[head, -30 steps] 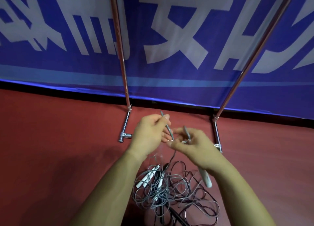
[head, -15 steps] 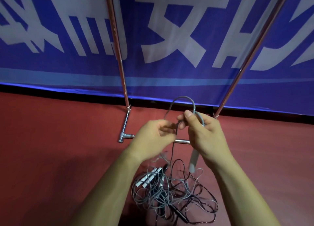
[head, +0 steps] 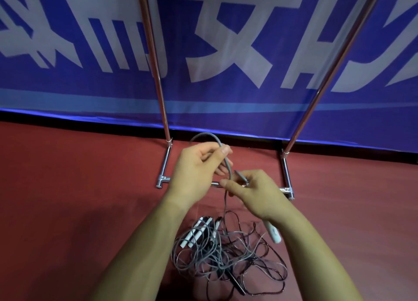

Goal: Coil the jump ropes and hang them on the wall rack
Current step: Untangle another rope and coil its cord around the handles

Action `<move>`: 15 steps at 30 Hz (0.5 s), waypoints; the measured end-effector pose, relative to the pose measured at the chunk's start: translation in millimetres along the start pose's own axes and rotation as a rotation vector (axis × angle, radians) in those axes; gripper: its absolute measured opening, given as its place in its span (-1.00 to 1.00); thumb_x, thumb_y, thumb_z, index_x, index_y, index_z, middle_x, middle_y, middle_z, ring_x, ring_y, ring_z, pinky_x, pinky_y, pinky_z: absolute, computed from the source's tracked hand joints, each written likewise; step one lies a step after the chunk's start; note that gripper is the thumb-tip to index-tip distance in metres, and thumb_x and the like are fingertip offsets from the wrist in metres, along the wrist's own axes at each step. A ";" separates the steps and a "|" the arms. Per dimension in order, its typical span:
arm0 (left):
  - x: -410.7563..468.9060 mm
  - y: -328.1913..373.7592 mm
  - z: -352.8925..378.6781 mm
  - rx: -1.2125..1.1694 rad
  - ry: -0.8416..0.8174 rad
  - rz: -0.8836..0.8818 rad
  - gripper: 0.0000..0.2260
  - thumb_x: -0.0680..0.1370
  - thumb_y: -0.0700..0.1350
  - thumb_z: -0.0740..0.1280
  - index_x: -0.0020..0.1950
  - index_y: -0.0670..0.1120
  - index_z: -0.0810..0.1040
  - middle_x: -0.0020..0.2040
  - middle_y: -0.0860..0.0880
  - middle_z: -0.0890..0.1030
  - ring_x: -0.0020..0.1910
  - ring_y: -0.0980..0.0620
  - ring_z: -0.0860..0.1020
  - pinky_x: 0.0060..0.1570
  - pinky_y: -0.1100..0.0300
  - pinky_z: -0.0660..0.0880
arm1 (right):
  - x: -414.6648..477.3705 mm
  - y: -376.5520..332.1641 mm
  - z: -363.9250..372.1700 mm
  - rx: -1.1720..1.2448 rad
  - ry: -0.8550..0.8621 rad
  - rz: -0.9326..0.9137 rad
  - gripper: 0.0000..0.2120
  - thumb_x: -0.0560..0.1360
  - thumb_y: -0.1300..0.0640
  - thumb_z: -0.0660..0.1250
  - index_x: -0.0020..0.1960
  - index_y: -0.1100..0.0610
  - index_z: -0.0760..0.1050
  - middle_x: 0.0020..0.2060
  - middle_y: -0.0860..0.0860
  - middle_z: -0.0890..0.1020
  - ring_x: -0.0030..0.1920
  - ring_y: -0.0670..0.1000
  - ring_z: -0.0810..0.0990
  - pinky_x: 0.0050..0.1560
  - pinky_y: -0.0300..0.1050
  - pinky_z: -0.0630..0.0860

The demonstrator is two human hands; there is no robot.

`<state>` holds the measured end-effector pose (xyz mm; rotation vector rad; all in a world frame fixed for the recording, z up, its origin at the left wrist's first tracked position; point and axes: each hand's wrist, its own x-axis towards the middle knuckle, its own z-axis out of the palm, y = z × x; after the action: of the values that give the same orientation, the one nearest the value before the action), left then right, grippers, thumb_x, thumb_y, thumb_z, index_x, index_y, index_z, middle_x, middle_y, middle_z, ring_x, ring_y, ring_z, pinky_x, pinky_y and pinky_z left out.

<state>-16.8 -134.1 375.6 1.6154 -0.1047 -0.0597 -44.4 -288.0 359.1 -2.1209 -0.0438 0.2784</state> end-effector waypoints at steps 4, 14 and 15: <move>3.0 1.2 -2.4 -0.162 0.010 -0.129 -0.77 0.62 -0.30 0.27 -0.06 -0.07 0.68 -0.19 0.00 0.72 -0.20 0.08 0.68 -0.16 0.24 0.59 | 0.7 -8.0 -3.4 0.098 0.253 -0.094 -0.69 0.59 0.05 0.36 -0.25 0.18 0.63 -0.38 0.05 0.65 -0.39 -0.15 0.48 -0.27 -0.11 0.44; 0.5 -27.6 -7.2 0.545 -0.176 -0.094 -0.76 0.65 0.00 0.30 -0.20 0.08 0.60 -0.29 0.07 0.67 -0.32 0.14 0.62 -0.24 0.20 0.49 | -4.9 -25.4 -19.3 0.587 0.174 -0.115 -0.88 0.57 0.23 0.36 0.05 0.19 0.65 -0.37 0.04 0.53 -0.54 -0.12 0.32 -0.51 -0.29 0.27; 2.1 -26.1 -7.1 0.455 -0.114 -0.091 -0.77 0.66 -0.04 0.28 -0.17 0.05 0.60 -0.27 0.05 0.69 -0.29 0.12 0.65 -0.24 0.20 0.51 | -4.0 -20.8 -18.4 0.507 0.156 -0.107 -0.85 0.54 0.27 0.40 0.10 0.17 0.65 -0.36 0.04 0.53 -0.49 -0.14 0.41 -0.44 -0.34 0.35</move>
<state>-13.2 -126.1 349.9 2.0709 -0.1392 -0.2105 -42.7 -292.7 386.8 -1.6232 0.0055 0.0502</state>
